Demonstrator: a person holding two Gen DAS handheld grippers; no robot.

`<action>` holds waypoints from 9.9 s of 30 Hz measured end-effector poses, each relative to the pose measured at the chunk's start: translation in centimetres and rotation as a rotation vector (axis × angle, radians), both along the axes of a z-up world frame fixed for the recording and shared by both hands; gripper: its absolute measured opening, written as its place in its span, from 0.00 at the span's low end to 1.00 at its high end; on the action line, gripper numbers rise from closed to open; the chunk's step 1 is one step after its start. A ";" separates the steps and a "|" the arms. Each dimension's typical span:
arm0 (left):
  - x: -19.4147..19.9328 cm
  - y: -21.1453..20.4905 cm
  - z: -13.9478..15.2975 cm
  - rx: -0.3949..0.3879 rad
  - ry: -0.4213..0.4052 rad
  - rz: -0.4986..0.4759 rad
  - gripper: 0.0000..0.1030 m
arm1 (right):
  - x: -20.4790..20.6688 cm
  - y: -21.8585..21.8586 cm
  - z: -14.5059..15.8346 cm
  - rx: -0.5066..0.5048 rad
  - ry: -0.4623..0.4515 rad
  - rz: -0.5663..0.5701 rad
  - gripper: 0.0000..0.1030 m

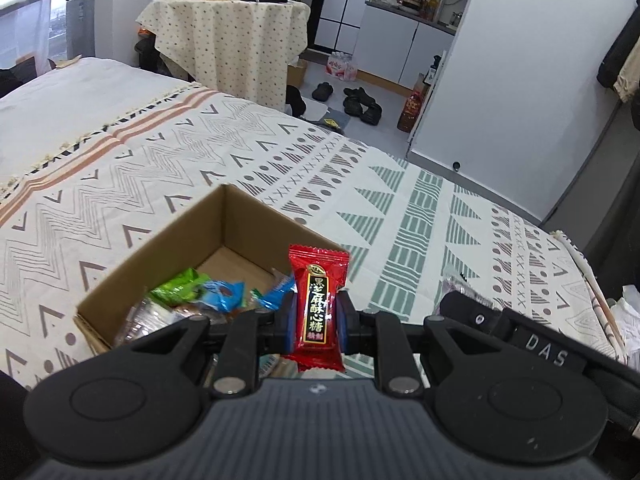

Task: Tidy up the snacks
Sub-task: 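Lift both held snacks and carry them over the cardboard box, then open both grippers to drop the red bar and purple packet into the box, then move both tools back toward the orange packet and clear-wrapped snack, then grasp the orange candy packet with the left gripper while the right gripper grasps the clear-wrapped snack, then carry both held snacks over the cardboard box, then open both grippers to drop the snacks into the box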

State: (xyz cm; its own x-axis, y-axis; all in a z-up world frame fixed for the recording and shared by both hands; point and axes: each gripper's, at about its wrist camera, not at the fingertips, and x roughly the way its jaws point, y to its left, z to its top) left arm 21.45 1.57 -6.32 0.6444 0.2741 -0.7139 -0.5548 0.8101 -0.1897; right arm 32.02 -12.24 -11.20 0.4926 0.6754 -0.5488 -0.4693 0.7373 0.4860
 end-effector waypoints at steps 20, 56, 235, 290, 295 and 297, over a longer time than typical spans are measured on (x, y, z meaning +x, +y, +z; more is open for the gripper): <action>-1.3 8.1 -1.6 -0.084 0.005 0.089 0.18 | -2.0 5.2 -0.2 -0.009 -0.042 0.059 0.31; -0.2 14.2 -3.9 -0.218 0.069 0.050 0.60 | -0.8 11.2 -1.6 -0.074 0.016 0.097 0.45; 10.7 -3.7 -4.8 -0.209 0.098 -0.023 0.16 | 7.4 -5.8 -4.2 0.054 0.145 -0.196 0.18; -2.5 14.5 -0.4 -0.278 0.089 -0.005 0.27 | -4.7 11.6 1.6 -0.128 -0.017 0.152 0.18; -3.0 15.4 0.2 -0.277 0.084 0.000 0.38 | -6.5 12.4 1.5 -0.143 0.007 0.161 0.18; -3.4 15.6 0.6 -0.269 0.078 -0.006 0.47 | -7.1 12.6 1.4 -0.151 0.019 0.166 0.18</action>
State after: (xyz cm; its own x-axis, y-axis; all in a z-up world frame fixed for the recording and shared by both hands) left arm 18.02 17.16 -5.71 0.5853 0.0640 -0.8083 -0.5715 0.7397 -0.3553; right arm 24.95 0.41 -9.80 0.3697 0.6561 -0.6579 -0.5822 0.7154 0.3862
